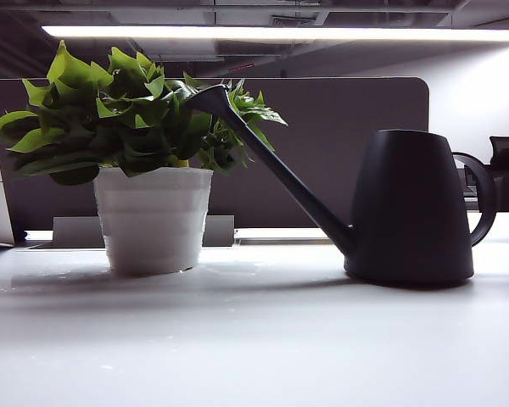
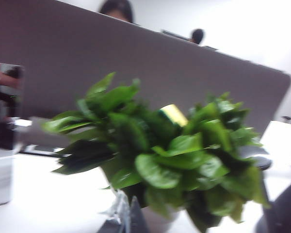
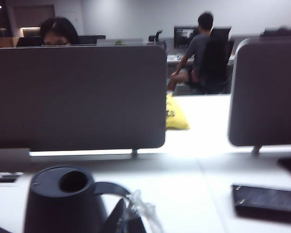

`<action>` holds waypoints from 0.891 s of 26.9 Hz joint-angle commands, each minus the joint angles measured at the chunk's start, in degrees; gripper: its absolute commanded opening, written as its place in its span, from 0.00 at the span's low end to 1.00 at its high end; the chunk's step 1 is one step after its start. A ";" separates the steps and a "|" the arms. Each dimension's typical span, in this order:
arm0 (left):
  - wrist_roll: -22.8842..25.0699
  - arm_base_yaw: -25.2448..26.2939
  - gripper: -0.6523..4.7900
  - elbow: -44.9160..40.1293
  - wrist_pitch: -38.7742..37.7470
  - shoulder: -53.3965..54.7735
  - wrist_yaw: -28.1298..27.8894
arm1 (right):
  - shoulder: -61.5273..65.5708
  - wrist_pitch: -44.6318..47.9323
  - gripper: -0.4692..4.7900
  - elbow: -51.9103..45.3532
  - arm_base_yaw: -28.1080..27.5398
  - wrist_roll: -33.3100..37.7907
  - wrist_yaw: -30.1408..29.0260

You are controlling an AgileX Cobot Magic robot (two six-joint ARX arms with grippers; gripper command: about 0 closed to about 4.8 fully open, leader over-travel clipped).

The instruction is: Pick up the watering can from the table, water the potted plant, and put the can back.

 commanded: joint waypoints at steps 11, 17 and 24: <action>11.98 -35.98 0.11 20.22 21.11 43.71 -13.33 | 43.69 12.33 0.87 15.61 -0.28 -11.32 -6.95; 14.14 -39.45 0.11 31.69 18.60 58.49 -8.76 | 57.11 17.55 0.87 15.58 -0.11 -14.40 -8.44; 17.92 -39.43 0.11 33.99 7.72 60.76 -10.67 | 71.43 23.93 0.87 15.61 0.17 -17.22 -7.30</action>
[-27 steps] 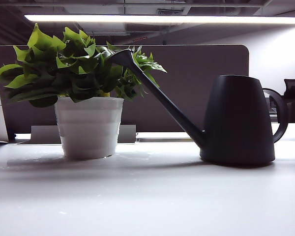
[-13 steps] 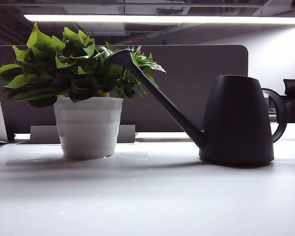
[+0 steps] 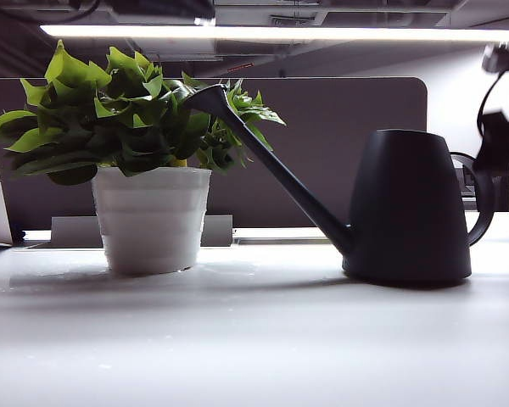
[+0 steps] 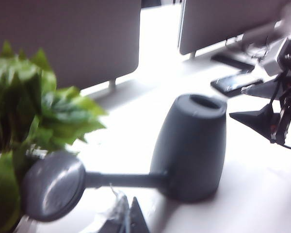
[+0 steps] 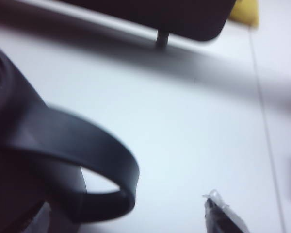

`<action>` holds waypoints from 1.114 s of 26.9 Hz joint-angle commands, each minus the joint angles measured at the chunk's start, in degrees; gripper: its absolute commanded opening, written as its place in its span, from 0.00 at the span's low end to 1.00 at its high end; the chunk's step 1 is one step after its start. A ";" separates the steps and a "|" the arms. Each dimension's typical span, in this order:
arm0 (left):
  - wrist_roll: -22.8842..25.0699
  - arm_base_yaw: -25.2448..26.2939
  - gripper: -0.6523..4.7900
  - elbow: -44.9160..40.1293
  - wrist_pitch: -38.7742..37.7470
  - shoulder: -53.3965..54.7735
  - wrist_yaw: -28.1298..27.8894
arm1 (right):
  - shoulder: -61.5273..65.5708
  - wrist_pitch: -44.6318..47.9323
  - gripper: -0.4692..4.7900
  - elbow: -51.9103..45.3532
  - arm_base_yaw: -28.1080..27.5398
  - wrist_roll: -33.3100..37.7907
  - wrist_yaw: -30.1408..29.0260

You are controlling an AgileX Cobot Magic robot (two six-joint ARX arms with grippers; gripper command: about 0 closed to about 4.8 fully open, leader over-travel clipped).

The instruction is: Pick up the watering can from the table, water the potted plant, and put the can back.

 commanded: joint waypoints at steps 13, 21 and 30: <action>2.54 0.00 0.11 0.35 -5.35 -0.20 0.92 | 21.81 29.20 0.87 0.22 0.15 -1.57 1.55; 2.51 -0.39 0.11 0.35 -8.04 -0.20 1.95 | 22.60 33.99 0.77 0.94 0.09 3.10 3.04; 2.10 -0.55 0.11 0.35 -10.10 -0.22 5.84 | 22.73 33.62 0.08 1.66 0.09 10.45 3.23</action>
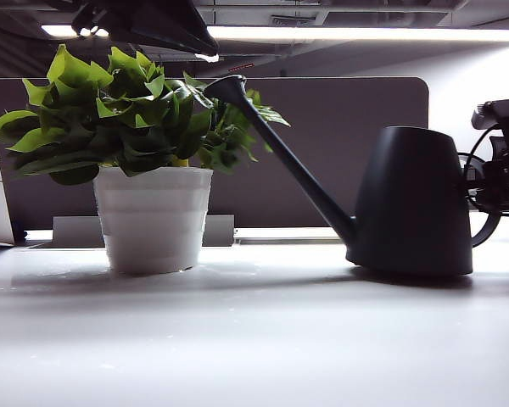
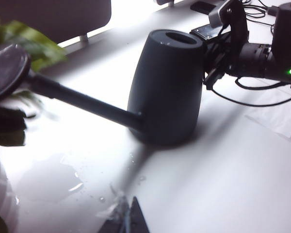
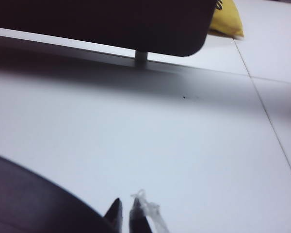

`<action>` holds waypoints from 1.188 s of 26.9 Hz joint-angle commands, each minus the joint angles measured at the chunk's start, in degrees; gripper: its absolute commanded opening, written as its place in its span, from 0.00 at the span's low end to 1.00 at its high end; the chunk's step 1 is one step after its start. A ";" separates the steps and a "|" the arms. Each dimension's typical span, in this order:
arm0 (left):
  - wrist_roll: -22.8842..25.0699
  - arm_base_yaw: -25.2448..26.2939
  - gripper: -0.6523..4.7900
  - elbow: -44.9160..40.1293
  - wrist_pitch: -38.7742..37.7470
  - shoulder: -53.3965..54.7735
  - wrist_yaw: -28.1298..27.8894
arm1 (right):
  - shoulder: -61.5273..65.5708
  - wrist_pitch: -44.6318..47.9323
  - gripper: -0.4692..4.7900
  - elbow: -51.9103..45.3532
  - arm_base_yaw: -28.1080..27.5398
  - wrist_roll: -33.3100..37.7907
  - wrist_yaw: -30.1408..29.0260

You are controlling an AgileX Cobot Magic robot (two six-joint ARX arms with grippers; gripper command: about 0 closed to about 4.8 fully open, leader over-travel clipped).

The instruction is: Pick up the watering can from the table, water the potted plant, and put the can back.

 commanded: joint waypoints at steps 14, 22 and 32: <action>2.01 0.17 0.11 0.55 -1.79 -8.83 -6.82 | -18.86 -9.81 0.08 6.43 0.20 1.77 -3.45; 6.82 6.64 0.11 13.75 -23.41 -11.54 -19.04 | -19.56 -32.35 0.08 33.59 3.89 -6.25 -4.72; 2.78 17.68 0.11 16.15 -24.55 -8.41 -10.01 | -9.42 -42.93 0.08 53.64 7.52 -17.62 -1.22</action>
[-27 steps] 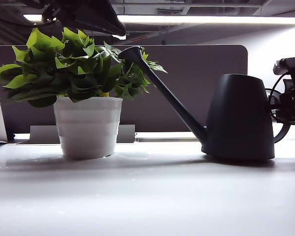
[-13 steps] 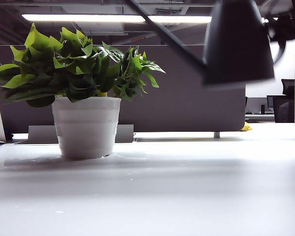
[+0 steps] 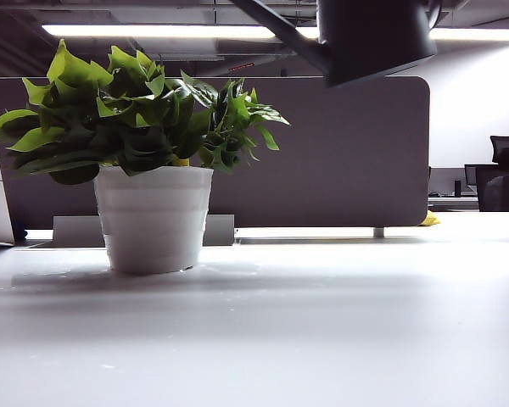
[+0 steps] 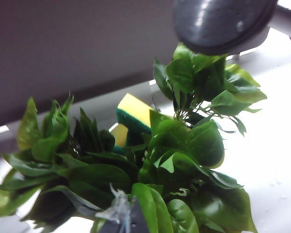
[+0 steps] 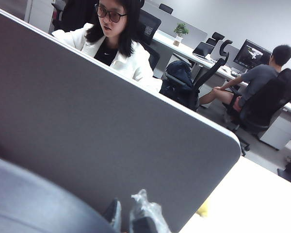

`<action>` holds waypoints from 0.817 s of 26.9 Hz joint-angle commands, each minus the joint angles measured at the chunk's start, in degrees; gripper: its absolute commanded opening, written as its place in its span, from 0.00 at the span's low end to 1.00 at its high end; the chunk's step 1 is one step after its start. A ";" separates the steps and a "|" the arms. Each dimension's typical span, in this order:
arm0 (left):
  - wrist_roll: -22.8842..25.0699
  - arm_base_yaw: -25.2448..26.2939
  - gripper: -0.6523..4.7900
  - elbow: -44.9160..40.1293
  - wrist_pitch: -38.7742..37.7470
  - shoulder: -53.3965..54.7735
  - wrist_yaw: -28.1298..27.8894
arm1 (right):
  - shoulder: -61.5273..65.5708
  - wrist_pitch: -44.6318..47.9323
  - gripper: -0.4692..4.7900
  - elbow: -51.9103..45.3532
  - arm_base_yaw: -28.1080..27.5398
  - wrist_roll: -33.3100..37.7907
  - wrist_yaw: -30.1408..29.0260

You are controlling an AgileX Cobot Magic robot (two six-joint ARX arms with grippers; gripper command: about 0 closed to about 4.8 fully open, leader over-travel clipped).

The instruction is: Pick up the watering can from the table, water the potted plant, and put the can back.

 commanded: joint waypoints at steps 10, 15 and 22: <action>-0.46 2.89 0.11 0.50 -1.66 9.40 4.33 | 8.50 0.28 0.08 12.41 1.77 -9.75 8.22; -0.50 2.80 0.11 0.52 -0.94 12.17 5.81 | 11.21 0.39 0.08 14.88 1.77 -14.27 8.26; 1.01 2.80 0.11 0.52 -0.66 12.37 5.79 | 11.80 2.99 0.08 16.26 1.77 -20.48 8.24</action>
